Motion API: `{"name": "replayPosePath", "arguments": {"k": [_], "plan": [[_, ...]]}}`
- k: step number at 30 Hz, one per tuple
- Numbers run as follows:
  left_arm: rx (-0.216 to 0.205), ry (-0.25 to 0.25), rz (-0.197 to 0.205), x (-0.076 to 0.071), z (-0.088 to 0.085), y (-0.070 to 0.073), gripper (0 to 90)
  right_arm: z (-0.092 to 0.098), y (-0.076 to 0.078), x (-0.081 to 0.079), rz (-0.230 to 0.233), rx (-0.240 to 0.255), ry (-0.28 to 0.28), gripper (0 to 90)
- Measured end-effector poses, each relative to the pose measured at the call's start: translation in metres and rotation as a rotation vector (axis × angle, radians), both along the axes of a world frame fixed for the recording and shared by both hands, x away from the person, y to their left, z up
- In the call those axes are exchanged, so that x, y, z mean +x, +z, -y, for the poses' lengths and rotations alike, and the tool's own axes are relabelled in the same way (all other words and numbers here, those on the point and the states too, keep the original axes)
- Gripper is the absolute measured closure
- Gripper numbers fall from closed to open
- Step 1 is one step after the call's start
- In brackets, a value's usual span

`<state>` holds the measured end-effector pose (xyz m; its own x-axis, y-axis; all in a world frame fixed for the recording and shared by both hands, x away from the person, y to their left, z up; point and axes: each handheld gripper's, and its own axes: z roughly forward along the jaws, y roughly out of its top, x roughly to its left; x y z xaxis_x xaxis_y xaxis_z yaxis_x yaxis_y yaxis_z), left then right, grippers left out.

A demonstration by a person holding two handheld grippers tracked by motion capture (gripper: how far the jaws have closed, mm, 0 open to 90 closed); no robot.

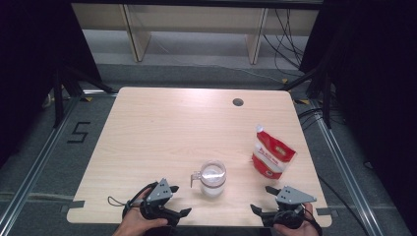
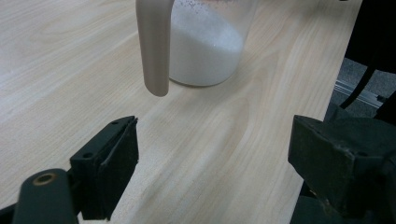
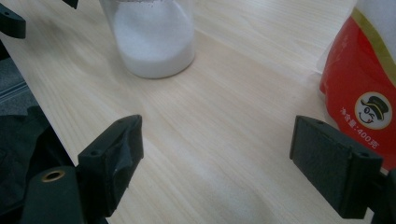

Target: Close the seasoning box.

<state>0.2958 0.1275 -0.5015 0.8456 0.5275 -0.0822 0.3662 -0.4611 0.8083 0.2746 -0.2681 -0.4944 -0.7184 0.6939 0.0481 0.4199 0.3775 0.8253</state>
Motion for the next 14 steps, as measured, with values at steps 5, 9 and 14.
{"name": "replayPosePath", "arguments": {"k": [5, 9, 14], "plan": [[-0.032, 0.029, -0.018, -0.0013, 0.0014, -0.0009, 15.8, 0.0006, 0.0000, 0.0006, 0.014, -0.009, -0.002, 18.0], [-0.026, 0.014, -0.007, 0.0000, 0.0007, -0.0007, 15.8, 0.0006, 0.0000, 0.0006, 0.013, -0.008, -0.003, 18.0], [-0.031, 0.019, -0.026, -0.0002, 0.0003, -0.0005, 15.8, 0.0007, 0.0001, 0.0006, 0.013, -0.008, -0.003, 18.0]]}}
